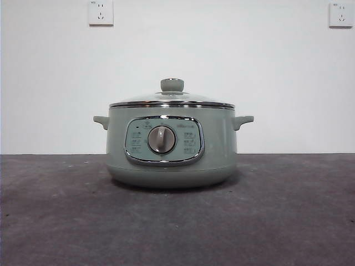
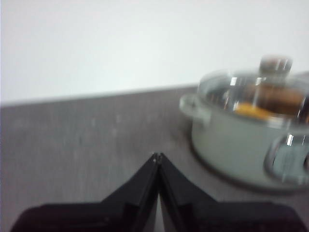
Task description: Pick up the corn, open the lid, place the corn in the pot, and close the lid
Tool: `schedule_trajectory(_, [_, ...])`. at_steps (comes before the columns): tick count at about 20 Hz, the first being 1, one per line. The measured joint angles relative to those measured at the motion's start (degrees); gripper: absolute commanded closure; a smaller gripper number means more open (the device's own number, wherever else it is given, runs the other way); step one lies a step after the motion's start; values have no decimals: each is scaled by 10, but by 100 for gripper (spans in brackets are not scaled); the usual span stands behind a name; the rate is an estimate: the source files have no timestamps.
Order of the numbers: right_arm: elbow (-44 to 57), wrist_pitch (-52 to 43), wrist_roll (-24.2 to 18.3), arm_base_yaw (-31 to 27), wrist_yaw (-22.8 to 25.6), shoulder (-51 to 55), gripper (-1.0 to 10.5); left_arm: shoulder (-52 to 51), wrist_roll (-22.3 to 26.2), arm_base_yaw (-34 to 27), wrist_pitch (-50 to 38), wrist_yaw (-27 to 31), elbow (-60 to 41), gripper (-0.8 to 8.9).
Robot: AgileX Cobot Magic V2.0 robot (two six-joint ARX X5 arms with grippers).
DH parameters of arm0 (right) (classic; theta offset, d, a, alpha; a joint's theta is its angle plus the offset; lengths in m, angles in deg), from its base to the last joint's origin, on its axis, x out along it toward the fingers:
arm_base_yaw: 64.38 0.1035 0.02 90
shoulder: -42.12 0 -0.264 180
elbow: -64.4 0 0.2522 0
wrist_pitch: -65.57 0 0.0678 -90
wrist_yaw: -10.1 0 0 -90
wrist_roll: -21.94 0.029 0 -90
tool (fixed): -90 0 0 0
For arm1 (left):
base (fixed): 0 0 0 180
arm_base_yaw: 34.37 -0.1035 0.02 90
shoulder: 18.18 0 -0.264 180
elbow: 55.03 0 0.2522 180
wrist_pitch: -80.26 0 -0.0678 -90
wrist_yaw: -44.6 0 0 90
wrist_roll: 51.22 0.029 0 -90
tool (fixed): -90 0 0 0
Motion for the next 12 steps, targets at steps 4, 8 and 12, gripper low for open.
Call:
schedule_trajectory(4, [0,0,0,0,5,0,946,-65,-8,-5,-6,28,-71,816])
schedule_trajectory(8, [0,0,0,0,9,0,946,-112,-10,-7,33,72,-90,816])
schedule_trajectory(12, [0,0,0,0,9,0,946,-128,-10,-7,77,112,-90,816])
